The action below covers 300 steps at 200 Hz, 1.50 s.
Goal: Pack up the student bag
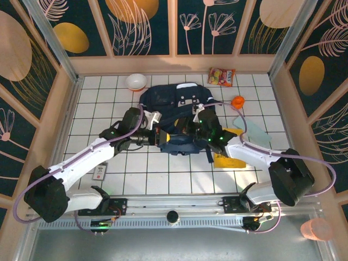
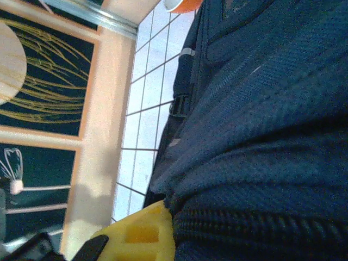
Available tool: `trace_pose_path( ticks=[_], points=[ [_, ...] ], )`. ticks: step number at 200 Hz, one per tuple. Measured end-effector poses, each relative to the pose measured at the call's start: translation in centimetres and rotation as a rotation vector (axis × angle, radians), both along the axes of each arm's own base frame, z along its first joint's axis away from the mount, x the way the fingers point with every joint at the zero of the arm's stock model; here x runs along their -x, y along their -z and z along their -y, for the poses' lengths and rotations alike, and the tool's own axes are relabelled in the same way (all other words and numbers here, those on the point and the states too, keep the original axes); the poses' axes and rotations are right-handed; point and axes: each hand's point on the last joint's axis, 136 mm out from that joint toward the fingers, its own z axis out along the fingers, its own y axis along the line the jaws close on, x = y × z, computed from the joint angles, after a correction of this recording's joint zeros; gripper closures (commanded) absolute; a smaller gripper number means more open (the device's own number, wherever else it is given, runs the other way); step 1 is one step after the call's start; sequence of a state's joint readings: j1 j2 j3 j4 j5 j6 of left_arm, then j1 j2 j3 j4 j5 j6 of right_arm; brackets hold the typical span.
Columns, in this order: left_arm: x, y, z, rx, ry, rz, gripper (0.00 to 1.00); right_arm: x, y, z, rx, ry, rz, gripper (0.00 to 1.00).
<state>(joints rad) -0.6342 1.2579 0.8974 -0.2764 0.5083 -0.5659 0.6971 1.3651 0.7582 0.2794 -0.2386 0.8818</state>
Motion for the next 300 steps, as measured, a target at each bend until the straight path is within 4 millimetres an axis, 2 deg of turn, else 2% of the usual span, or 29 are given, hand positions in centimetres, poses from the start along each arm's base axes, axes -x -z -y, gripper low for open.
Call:
trace_pose_path(
  ticks=[41, 87, 124, 153, 182, 218, 243, 250, 262, 274, 291, 300],
  points=[
    [-0.2, -0.2, -1.3, -0.188, 0.125, 0.196, 1.0, 0.8, -1.4, 1.1, 0.023, -0.109, 0.063, 1.0],
    [-2.7, 2.0, -4.4, -0.442, 0.091, 0.324, 1.0, 1.4, -3.5, 2.2, -0.001, -0.186, 0.094, 1.0],
    [-6.4, 2.8, -7.5, -0.581, -0.022, 0.386, 1.0, 1.7, -6.4, 2.9, -0.041, -0.218, 0.123, 1.0],
    [-9.8, 3.0, -10.3, -0.618, -0.157, 0.422, 1.0, 1.7, -10.0, 3.8, -0.078, -0.226, 0.17, 1.0],
    [-12.7, 4.6, -12.3, -0.637, -0.251, 0.428, 1.0, 1.9, -12.8, 4.4, -0.104, -0.243, 0.205, 1.0],
    [-14.8, 5.5, -12.1, -0.599, -0.296, 0.436, 1.0, 1.5, -12.1, 4.6, -0.097, -0.245, 0.174, 1.0],
    [-15.1, 5.8, -12.4, -0.585, -0.324, 0.425, 1.0, 1.1, -11.3, 4.5, -0.092, -0.245, 0.152, 1.0],
    [-15.1, 5.8, -12.6, -0.582, -0.334, 0.42, 0.93, 1.0, -11.2, 4.4, -0.092, -0.246, 0.15, 1.0],
    [-15.0, 5.9, -12.9, -0.58, -0.35, 0.413, 0.69, 0.7, -11.2, 4.2, -0.095, -0.252, 0.153, 1.0],
    [-14.9, 5.7, -13.9, -0.59, -0.391, 0.404, 0.51, 0.5, -11.3, 3.8, -0.097, -0.262, 0.153, 1.0],
    [-14.7, 4.7, -15.6, -0.596, -0.464, 0.403, 0.38, 0.1, -11.6, 3.0, -0.096, -0.275, 0.158, 1.0],
    [-14.5, 3.3, -16.5, -0.59, -0.508, 0.42, 0.3, -0.1, -11.6, 2.3, -0.092, -0.286, 0.158, 1.0]
  ],
)
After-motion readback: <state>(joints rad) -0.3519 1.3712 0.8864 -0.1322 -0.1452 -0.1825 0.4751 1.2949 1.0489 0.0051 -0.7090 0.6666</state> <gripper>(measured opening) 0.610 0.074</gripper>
